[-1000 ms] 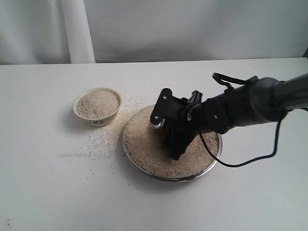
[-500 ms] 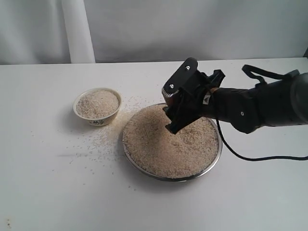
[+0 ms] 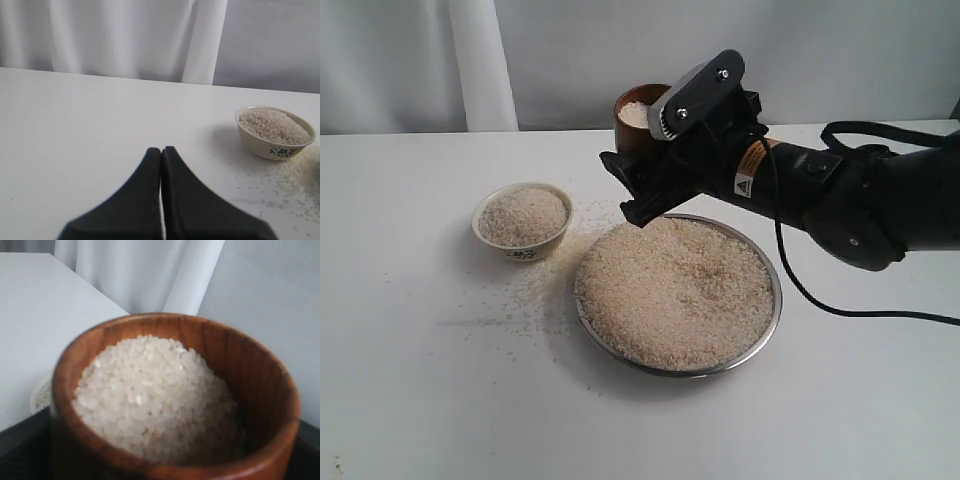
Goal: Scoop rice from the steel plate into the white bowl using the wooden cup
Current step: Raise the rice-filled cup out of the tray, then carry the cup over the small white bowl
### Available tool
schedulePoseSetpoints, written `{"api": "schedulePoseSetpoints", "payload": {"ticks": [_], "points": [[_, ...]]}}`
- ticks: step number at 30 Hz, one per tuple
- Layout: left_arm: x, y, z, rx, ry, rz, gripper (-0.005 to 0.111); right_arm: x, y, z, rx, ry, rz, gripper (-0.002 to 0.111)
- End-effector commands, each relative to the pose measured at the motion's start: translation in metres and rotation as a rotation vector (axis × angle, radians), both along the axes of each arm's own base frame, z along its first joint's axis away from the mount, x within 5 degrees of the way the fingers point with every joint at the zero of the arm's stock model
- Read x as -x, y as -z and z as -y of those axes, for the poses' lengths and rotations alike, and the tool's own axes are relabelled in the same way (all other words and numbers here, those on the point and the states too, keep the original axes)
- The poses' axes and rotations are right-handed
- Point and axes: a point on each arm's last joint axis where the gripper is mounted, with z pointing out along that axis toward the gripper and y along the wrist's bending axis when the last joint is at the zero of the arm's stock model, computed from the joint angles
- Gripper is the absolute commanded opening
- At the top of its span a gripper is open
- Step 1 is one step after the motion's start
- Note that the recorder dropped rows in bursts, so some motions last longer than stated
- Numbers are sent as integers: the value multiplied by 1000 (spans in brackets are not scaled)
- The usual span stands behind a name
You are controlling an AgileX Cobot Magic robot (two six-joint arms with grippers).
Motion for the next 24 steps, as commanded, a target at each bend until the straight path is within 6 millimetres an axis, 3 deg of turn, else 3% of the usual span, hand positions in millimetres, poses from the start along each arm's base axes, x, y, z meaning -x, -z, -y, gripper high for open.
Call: {"api": "schedulePoseSetpoints", "payload": {"ticks": [1, 5, 10, 18, 24], "points": [[0, 0, 0, 8, 6, 5, 0, 1, -6, -1, -27, -13, 26, 0], [0, 0, 0, 8, 6, 5, 0, -13, -12, -7, 112, 53, -65, 0], [0, 0, 0, 8, 6, 5, 0, -35, -31, -60, 262, 23, -45, 0], [0, 0, 0, 8, 6, 5, 0, -71, -18, -112, 539, 58, -51, 0], [0, 0, 0, 8, 6, 5, 0, -88, -12, -136, 735, 112, 28, 0]]}}
